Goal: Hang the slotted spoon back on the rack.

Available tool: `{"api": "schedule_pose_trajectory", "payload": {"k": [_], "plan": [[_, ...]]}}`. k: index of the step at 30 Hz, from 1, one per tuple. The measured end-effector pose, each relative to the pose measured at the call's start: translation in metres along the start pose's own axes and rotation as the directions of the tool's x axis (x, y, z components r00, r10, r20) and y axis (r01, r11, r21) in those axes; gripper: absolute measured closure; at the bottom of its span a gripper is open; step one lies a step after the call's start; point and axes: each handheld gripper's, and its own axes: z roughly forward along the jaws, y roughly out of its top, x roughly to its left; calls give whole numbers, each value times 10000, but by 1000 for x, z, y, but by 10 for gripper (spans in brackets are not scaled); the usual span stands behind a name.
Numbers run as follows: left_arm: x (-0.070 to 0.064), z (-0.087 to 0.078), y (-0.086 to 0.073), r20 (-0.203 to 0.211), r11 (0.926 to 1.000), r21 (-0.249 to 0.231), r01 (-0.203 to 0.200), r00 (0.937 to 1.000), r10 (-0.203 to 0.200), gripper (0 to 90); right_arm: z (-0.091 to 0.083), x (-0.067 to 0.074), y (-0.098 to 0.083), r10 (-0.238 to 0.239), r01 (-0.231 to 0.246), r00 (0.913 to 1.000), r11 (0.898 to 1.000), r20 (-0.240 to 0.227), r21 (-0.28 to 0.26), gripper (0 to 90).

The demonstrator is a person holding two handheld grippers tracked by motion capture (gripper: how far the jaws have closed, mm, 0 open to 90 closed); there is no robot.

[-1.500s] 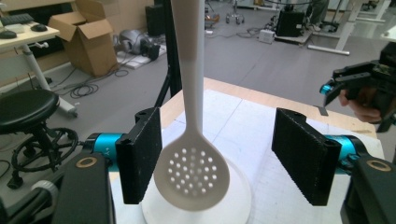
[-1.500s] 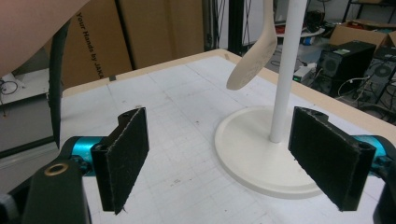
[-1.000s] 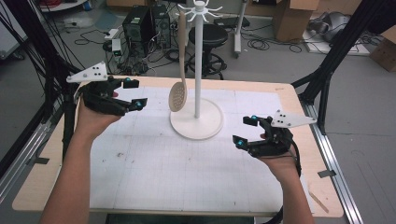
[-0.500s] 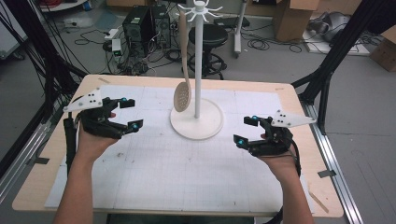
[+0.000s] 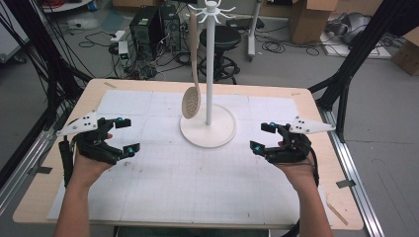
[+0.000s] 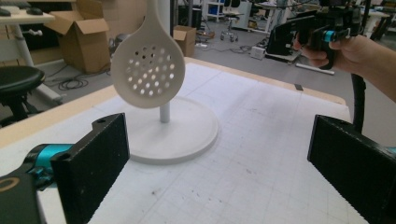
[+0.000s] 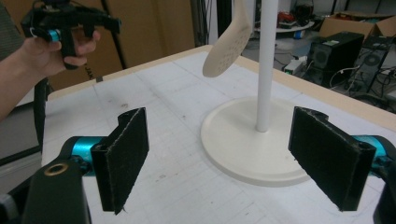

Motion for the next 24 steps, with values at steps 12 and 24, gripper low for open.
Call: {"api": "schedule_pose_trajectory", "payload": {"k": [12,24], "plan": [[-3,5,-3,72,10000,-97,-1,10000,2,16,1,-2,-7,83,-91,9962,9999,863,85,193],[-3,4,-3,-134,9999,-120,-79,9999,78,17,2,0,-5,52,-61,9967,9999,815,111,193]]}}
